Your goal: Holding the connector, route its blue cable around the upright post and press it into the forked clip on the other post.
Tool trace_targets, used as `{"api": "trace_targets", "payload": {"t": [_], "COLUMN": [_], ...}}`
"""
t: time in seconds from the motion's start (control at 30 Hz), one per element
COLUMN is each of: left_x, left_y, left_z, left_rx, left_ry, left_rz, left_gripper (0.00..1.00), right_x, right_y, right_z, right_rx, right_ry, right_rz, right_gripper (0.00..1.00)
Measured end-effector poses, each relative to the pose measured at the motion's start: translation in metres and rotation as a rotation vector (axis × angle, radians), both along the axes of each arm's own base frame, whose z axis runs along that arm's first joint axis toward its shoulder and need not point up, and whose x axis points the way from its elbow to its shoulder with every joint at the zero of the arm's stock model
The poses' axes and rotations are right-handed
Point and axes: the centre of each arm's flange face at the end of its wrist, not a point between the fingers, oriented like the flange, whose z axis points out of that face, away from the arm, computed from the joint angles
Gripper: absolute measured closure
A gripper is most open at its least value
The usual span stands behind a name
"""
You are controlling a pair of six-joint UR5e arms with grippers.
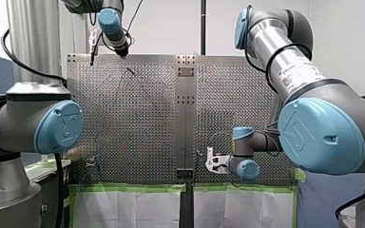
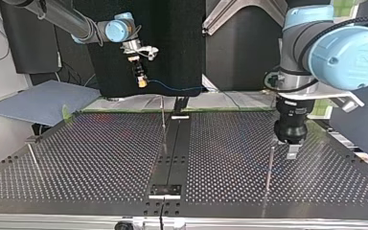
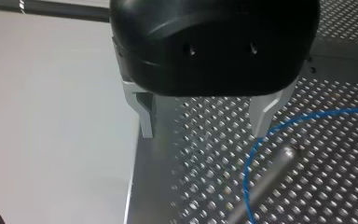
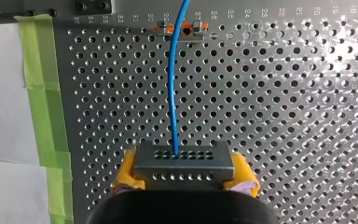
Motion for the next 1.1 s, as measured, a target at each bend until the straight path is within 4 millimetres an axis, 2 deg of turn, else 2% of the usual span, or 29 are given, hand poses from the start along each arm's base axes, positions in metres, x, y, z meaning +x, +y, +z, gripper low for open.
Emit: {"api": "trace_targets", "payload": {"t": [0.47,1.1], "left_x": [-0.011,-0.031], "left_y": [0.013,0.016], "left_z": [-0.010,-0.020], "left_rx": [-0.022,-0.011], "left_ry": [0.121,0.283], "left_rz": [0.042,0.047], "left_gripper": [0.02,0.02], "right_x": [0.003,0.005], "right_y": [0.001,0.002], "right_z": [0.000,0.001], "right_rx": [0.000,-0.001], "right_ry": [0.001,0.001], "right_rz": [0.006,0.010], "right_gripper": [1.00,1.00]}}
